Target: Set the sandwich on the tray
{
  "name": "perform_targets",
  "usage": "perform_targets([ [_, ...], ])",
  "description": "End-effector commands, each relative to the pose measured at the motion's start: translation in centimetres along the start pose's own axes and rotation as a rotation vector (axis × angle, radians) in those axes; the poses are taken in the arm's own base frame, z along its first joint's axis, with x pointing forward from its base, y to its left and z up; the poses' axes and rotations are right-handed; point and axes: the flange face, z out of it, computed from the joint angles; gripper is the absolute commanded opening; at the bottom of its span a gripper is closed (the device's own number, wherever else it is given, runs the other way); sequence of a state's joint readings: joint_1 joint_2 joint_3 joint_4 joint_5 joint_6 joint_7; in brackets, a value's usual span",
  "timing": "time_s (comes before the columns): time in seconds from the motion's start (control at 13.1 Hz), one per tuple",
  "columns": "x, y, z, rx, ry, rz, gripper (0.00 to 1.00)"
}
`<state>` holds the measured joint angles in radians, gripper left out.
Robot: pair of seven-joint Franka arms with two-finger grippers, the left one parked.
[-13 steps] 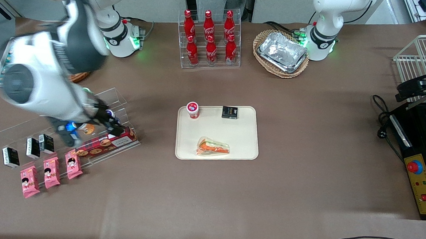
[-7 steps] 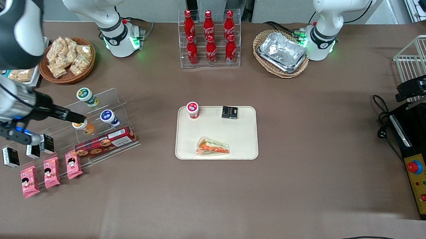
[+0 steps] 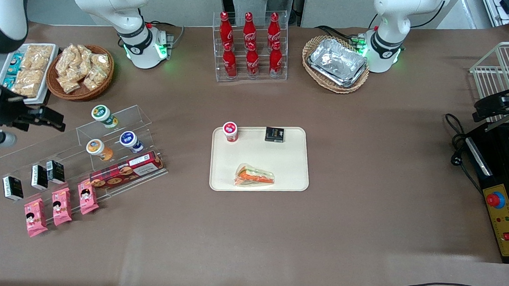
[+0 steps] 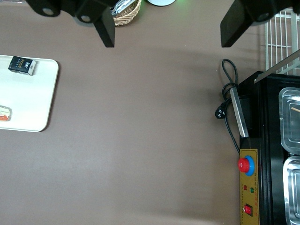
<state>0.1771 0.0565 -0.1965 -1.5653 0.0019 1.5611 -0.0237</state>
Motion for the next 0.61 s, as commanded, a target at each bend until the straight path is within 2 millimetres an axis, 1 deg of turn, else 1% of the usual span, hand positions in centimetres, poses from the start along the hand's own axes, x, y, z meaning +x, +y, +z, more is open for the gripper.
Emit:
perform_targets([
  [0.0, -3.6, 3.1, -0.2, 0.015, 0.021, -0.024, 1.00],
  [0.15, -4.1, 4.3, -0.2, 0.036, 0.021, -0.034, 1.00],
  [0.23, -4.2, 5.4, -0.1, 0.037, 0.020, -0.041, 1.00],
  [0.38, -3.9, 6.4, 0.0, 0.036, 0.023, -0.035, 1.00],
  [0.46, -3.9, 6.4, 0.1, 0.035, 0.022, -0.035, 1.00],
  [0.54, -4.0, 6.0, 0.1, 0.035, 0.019, -0.041, 1.00],
])
